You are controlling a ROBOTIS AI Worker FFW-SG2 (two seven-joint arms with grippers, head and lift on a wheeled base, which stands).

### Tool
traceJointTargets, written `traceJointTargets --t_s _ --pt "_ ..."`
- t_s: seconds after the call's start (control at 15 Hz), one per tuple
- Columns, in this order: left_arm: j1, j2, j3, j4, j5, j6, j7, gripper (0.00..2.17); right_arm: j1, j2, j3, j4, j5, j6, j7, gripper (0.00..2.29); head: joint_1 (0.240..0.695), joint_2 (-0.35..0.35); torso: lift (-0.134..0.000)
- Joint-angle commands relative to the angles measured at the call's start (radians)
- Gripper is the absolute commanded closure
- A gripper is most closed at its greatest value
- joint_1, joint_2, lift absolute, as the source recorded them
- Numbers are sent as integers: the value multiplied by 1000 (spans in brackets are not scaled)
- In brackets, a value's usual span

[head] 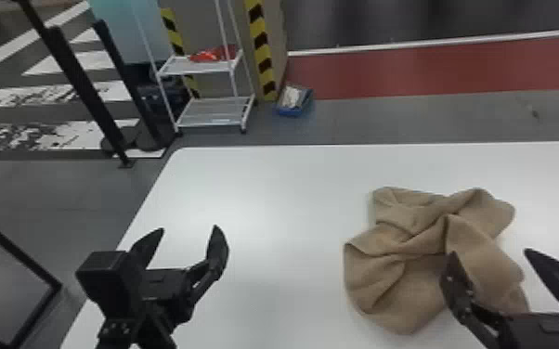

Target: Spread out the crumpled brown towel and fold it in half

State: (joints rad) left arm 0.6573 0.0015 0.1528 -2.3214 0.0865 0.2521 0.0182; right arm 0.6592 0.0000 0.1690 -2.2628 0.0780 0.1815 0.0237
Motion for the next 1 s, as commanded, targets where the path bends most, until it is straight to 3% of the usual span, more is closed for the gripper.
traceJointTargets --t_s 0.0,0.33,0.93 --pt "-2 -4 -22 19 -7 -13 -3 70 -6 1 0 0 8 -13 9 97 695 237 -125" --pt "-36 -4 -73 83 -33 -66 31 70 -23 1 -3 9 31 -29 25 97 695 207 -125" --pt "-56 -4 -72 99 -36 -59 34 76 -50 1 -14 35 40 8 32 100 695 190 -125"
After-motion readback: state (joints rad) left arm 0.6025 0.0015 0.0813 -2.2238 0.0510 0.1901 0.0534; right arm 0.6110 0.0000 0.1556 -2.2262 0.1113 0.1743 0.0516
